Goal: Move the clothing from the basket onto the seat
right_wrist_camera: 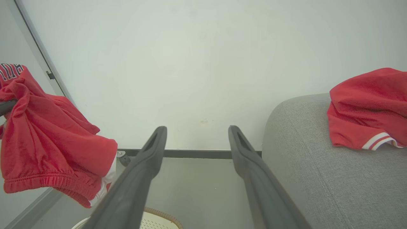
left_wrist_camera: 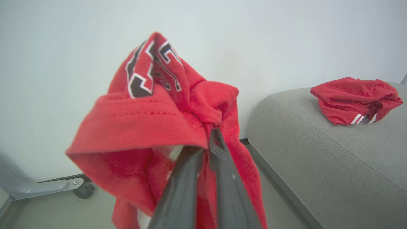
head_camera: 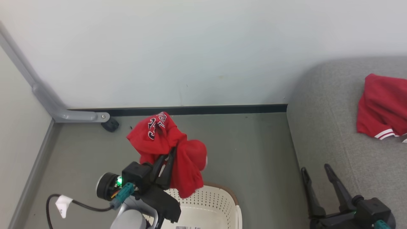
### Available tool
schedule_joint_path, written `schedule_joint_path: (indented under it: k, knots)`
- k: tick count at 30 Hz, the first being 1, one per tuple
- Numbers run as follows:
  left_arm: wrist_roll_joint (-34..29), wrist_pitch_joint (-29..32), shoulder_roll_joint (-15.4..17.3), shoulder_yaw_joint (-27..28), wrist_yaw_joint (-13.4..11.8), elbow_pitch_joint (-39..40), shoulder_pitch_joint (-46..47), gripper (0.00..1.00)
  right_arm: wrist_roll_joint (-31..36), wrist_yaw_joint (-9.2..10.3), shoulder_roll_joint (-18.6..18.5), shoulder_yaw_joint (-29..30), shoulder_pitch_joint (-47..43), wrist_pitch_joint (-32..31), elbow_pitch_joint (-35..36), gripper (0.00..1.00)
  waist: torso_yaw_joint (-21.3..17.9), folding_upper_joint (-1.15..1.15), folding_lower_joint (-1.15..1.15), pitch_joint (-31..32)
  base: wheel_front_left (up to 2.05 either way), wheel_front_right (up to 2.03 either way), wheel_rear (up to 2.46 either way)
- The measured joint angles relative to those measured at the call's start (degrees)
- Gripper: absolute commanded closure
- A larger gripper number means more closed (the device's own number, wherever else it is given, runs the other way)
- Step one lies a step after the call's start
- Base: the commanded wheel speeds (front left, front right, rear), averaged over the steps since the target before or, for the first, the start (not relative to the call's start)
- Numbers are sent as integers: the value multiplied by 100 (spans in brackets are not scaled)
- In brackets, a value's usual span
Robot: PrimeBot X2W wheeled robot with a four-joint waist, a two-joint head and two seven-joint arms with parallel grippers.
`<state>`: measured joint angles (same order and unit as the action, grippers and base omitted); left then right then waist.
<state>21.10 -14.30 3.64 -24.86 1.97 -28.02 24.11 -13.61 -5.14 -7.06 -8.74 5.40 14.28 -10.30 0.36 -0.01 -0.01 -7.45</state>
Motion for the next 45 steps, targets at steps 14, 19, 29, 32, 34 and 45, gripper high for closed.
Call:
schedule_joint_path:
  k: [14, 19, 29, 32, 34, 45]
  knots:
    - [-62, 0, -1, -554, 167, 832, -771, 100, 0, 1, 85, -193, -507, -10, 236, 0, -304, 0, 0, 504, 0, 0, 0]
    - [-62, 0, 4, -578, 166, 1004, -849, 100, 0, 8, 93, -223, -637, -15, 370, 0, -356, 1, 0, 584, 0, 0, 0]
    - [-63, 67, 44, -577, 156, 1228, -943, 100, 0, 0, 159, -577, -720, -73, 684, 0, -350, 1, 1, 634, 0, 0, 0]
    - [-68, 111, 45, -579, 155, 1272, -943, 100, 1, -49, 175, -764, -718, -118, 812, 0, -327, 1, 1, 645, 0, 0, 0]
    - [-69, 167, 43, -616, 156, 1285, -937, 100, 1, -67, 196, -911, -719, -141, 850, 0, -298, 1, 1, 652, 0, 0, 0]
    - [-68, 291, 22, -800, 158, 1358, -930, 100, -53, -152, 290, -2045, -697, -388, 835, 0, -2, 1, 1, 724, 0, 0, 0]
